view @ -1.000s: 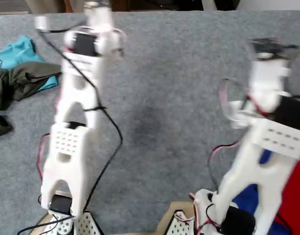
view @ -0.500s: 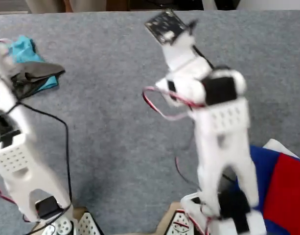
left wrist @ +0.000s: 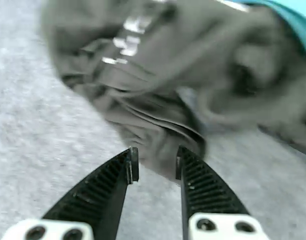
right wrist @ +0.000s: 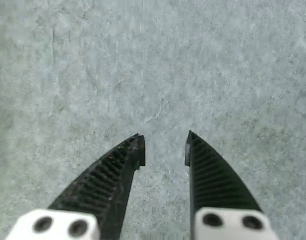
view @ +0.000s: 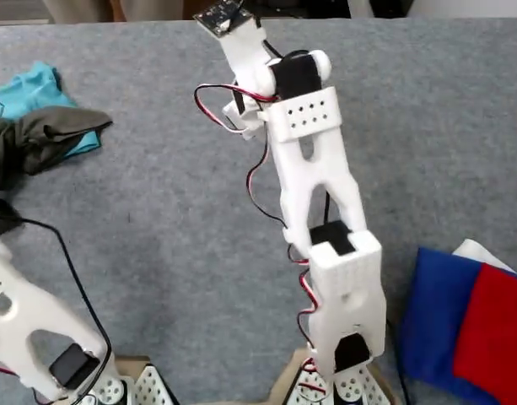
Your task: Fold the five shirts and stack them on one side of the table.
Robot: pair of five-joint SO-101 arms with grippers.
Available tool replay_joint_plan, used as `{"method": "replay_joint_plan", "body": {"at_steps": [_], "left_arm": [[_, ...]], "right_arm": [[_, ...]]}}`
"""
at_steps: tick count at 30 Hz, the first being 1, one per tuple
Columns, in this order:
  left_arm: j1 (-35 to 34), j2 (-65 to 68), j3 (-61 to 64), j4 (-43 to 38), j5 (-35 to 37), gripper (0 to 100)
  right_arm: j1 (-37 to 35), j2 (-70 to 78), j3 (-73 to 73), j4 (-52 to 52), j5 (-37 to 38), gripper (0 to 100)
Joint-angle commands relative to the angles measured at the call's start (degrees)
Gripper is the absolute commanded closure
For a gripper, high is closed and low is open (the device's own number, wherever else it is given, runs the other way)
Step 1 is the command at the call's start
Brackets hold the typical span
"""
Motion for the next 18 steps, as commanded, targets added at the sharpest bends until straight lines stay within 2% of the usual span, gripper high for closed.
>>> {"method": "replay_joint_plan", "body": {"at_steps": [1,8,10,12,14,18], "left_arm": [[-2.5,5.1,-3.3,-2.8,-2.0,86],[-2.3,16.7,-3.4,-7.7,-1.9,86],[-1.6,18.2,-3.4,-7.4,-1.9,90],[-1.0,18.4,-3.4,-7.3,-1.9,99],[-0.9,18.2,-3.9,-7.0,-1.6,98],[0.7,14.5,-12.6,1.3,-1.6,98]], "right_arm": [[-0.5,1.2,-3.8,0.9,-0.6,85.0],[-0.1,1.1,-1.1,0.8,-0.3,85.0],[-0.1,1.1,-0.6,0.8,-0.3,85.0],[-0.1,1.1,-0.4,0.8,-0.3,85.0],[0.0,1.1,0.0,0.8,-0.3,85.0],[0.0,1.1,0.1,0.8,-0.3,85.0]]}}
